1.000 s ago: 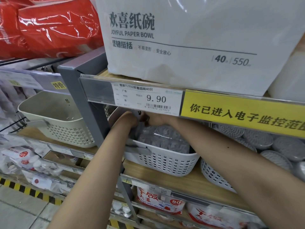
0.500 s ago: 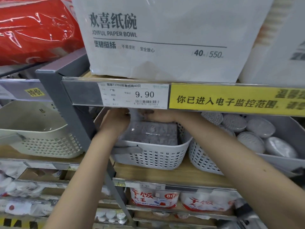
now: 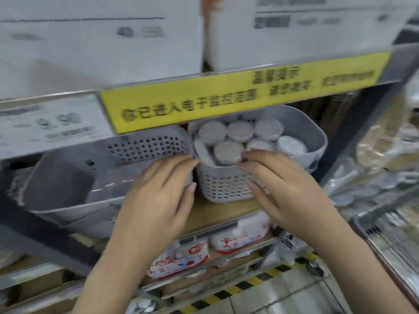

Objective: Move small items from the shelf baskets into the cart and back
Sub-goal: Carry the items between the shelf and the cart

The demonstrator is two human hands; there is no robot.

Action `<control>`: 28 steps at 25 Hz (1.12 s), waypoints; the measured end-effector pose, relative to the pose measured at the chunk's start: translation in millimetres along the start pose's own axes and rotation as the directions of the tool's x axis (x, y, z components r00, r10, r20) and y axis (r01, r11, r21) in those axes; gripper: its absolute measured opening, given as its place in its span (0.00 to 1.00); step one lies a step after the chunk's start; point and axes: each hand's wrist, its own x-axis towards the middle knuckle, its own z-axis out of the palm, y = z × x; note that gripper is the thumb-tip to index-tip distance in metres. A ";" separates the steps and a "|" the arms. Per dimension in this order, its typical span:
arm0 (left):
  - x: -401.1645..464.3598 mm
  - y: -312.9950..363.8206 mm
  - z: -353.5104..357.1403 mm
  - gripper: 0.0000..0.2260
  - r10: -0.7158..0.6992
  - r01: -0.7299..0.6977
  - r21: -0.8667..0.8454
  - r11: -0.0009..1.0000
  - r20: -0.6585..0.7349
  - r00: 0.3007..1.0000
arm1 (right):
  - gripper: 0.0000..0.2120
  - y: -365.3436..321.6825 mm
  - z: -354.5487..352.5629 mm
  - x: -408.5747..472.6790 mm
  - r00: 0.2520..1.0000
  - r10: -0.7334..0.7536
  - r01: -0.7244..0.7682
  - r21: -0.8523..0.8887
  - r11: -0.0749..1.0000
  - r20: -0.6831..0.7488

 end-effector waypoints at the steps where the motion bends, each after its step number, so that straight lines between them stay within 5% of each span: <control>1: 6.5 18.5 11.8 0.17 0.058 -0.057 -0.039 0.998 0.013 0.998 | 0.14 12.5 -8.7 -23.4 0.996 0.091 -0.091 0.009 0.996 -0.009; 8: 54.2 175.3 124.6 0.17 0.407 -0.316 -0.392 0.864 0.175 0.897 | 0.13 93.1 -61.0 -200.4 0.750 0.661 -0.661 -0.003 0.750 -0.001; 13: 66.3 281.9 207.6 0.17 0.552 -0.351 -0.492 0.796 0.353 0.756 | 0.12 129.1 -86.1 -313.4 0.413 0.909 -0.909 -0.031 0.415 0.051; 19: 67.3 331.9 300.2 0.17 0.531 -0.232 -0.499 0.835 0.618 0.580 | 0.14 157.5 -62.8 -401.9 0.124 0.969 -0.990 -0.045 0.137 0.212; 28: 138.4 398.1 399.8 0.15 0.499 -0.212 -0.452 0.867 0.771 0.397 | 0.13 253.0 -30.6 -426.3 -0.067 0.940 -0.998 -0.006 -0.068 0.334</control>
